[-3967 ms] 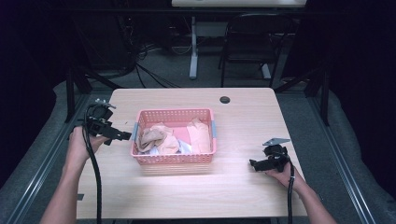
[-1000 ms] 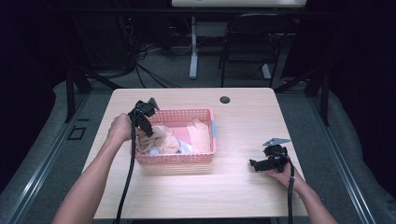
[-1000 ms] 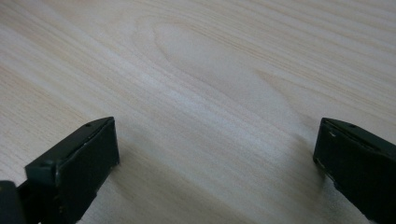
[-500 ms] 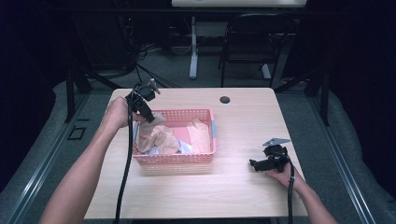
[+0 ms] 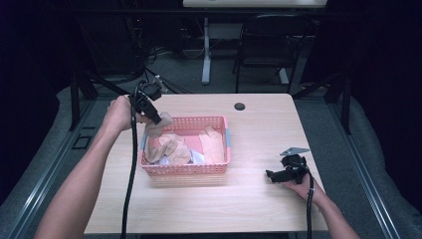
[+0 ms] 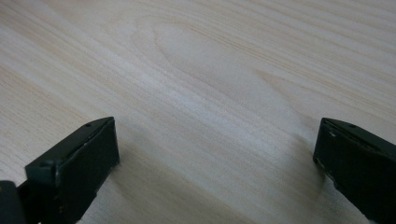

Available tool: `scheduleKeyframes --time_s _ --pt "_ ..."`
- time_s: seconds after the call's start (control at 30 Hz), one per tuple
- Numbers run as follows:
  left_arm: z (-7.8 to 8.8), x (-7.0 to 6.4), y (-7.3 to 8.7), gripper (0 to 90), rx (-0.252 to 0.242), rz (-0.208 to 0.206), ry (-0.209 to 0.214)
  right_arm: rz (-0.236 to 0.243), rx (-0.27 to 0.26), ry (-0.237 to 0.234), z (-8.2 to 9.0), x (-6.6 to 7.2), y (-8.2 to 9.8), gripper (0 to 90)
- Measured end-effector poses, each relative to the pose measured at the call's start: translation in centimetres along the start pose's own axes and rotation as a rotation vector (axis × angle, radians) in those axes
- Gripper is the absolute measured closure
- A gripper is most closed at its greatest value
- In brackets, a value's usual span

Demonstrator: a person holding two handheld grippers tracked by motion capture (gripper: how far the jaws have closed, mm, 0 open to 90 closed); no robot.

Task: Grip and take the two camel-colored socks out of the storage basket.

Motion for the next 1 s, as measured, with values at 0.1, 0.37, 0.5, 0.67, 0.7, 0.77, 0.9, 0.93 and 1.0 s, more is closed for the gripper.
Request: scheduleKeyframes --time_s 0.1,0.37,0.5,0.67,0.7,0.77,0.9,0.93,1.0 --pt "0.3 0.5 0.4 77.6 -0.006 0.015 -0.004 -0.001 0.000 0.000 0.0 0.0 0.0 0.0" --pt "1.7 3.5 3.2 77.5 0.001 0.080 -0.039 -0.002 0.001 0.000 0.0 0.0 0.0 0.0" --pt "2.2 4.6 4.4 77.5 0.003 0.106 -0.052 -0.002 0.000 0.000 0.0 0.0 0.0 0.0" --pt "2.8 6.2 6.2 77.5 0.002 0.145 -0.067 -0.002 -0.001 0.002 0.0 0.0 0.0 0.0" --pt "2.9 6.7 6.9 77.5 0.004 0.156 -0.071 -0.001 0.000 0.002 0.0 0.0 0.0 0.0" --pt "2.9 7.2 7.5 77.5 0.005 0.169 -0.077 -0.001 0.000 0.002 0.0 0.0 0.0 0.0" --pt "2.6 8.0 8.6 77.5 0.009 0.187 -0.081 -0.004 -0.003 0.006 0.0 0.0 0.0 0.0" --pt "2.6 8.0 8.6 77.5 0.009 0.187 -0.081 -0.004 -0.003 0.006 0.0 0.0 0.0 0.0" --pt "2.4 8.3 8.9 77.6 0.007 0.201 -0.082 -0.005 -0.002 0.006 0.0 0.0 0.0 0.0"
Point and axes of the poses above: each handheld gripper's, and its own axes: z roughly backward along the jaws, y roughly out of its underside, x roughly to its left, the point moved 10 cm from there along -z, roughly forward along the jaws, and after that the axes turned 3 degrees about -y, right-handed, at the moved point
